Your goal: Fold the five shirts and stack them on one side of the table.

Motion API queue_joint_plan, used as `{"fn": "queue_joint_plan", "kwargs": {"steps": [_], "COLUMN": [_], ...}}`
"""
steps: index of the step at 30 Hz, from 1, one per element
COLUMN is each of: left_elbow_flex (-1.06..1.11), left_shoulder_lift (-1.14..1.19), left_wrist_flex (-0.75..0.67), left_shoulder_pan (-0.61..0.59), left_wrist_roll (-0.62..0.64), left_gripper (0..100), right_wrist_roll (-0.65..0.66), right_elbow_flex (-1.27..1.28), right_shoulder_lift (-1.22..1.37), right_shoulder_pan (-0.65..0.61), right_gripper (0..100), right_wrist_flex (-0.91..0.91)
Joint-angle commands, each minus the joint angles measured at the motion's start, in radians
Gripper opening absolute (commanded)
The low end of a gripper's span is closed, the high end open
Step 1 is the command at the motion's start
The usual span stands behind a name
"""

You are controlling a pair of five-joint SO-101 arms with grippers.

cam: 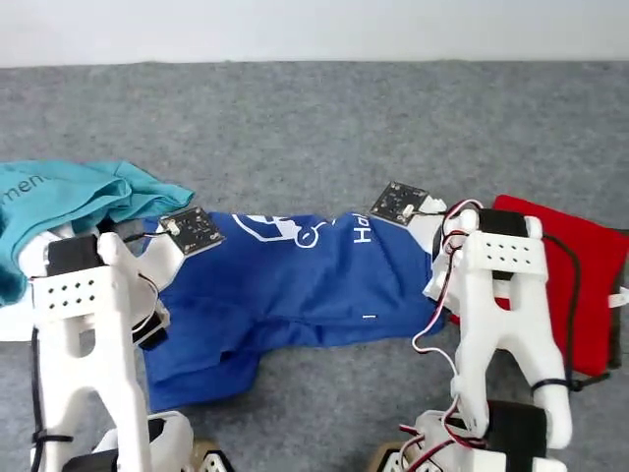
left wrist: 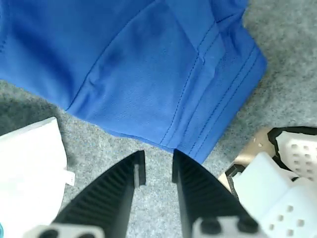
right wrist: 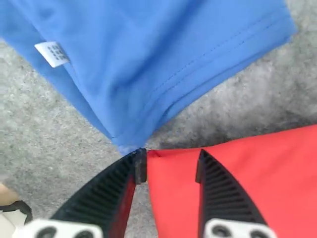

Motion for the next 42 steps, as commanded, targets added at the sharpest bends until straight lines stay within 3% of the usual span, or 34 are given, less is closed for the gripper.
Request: {"fn": "queue_joint_plan", "kwargs": {"steps": [1, 6, 11, 17, 27, 31, 36, 42], "left_elbow_flex": [-0.107, -0.186, -0.16, -0.196, -0.384, -0.426, -0.423, -0.42], "left_shoulder_lift": [-0.035, -0.026, 0.061, 0.35, 0.773, 0.856, 0.796, 0.562], "left_wrist_flex": [0.025, -0.124, -0.284, -0.485, -0.502, -0.476, -0.427, -0.336], "left_shoulder_pan": [-0.005, 0.032, 0.121, 0.137, 0.118, 0.057, 0.043, 0.153], "left_wrist_roll": [0.028, 0.245, 0.445, 0.592, 0.598, 0.597, 0.548, 0.528], "left_gripper": [10, 9, 1, 1, 1, 1, 1, 1], "right_wrist_roll": [-0.002, -0.213, -0.371, -0.509, -0.534, -0.532, -0.532, -0.535], "right_elbow_flex": [-0.083, -0.123, -0.127, -0.172, -0.454, -0.595, -0.753, -0.914], "right_shoulder_lift": [-0.042, -0.028, 0.065, 0.262, 0.684, 0.766, 0.814, 0.811], "right_shoulder_pan": [0.015, -0.013, -0.108, -0.145, -0.099, -0.038, -0.015, -0.059], "right_gripper": [17.0, 16.1, 0.2, 0.9, 1.0, 1.0, 1.0, 1.0], "right_wrist_flex": [-0.002, -0.174, -0.357, -0.507, -0.515, -0.401, -0.252, -0.074]}}
